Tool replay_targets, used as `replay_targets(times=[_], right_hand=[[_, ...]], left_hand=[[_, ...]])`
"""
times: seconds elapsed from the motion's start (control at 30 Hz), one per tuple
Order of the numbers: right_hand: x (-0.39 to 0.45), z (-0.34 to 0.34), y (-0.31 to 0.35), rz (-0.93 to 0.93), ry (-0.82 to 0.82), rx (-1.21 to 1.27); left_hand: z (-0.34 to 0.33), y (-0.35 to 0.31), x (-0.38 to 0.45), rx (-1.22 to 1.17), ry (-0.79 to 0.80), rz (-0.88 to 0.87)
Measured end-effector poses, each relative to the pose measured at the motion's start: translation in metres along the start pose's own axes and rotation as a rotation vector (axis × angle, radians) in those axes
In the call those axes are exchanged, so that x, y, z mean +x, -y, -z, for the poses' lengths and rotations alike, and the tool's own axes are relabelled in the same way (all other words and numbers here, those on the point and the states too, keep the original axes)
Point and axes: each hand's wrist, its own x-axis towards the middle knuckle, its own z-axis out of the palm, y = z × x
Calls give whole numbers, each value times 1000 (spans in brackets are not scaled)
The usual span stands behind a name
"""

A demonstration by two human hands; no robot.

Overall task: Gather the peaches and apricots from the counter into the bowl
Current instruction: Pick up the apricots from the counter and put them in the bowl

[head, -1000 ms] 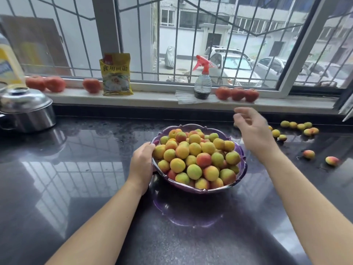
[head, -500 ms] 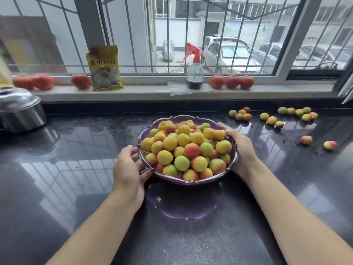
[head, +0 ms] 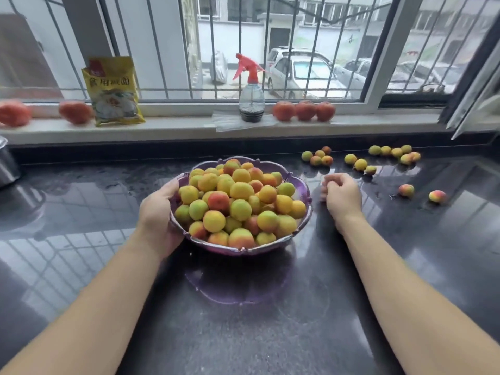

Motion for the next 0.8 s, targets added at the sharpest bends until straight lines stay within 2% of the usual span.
replay_targets(times=[0.1, 0.33, 0.57, 0.7, 0.8], right_hand=[[37, 2, -12, 135, -80, -347], [110, -18, -29, 286, 62, -751], [137, -29, -30, 268, 64, -827], [137, -27, -28, 261, -36, -772], [127, -24, -26, 294, -52, -730]], left_hand=[[5, -6, 13, -18, 86, 50], [-6, -1, 16, -62, 211, 60], [-1, 0, 22, -84, 223, 93], [-3, -1, 20, -85, 229, 87], [-5, -3, 16, -88, 219, 97]])
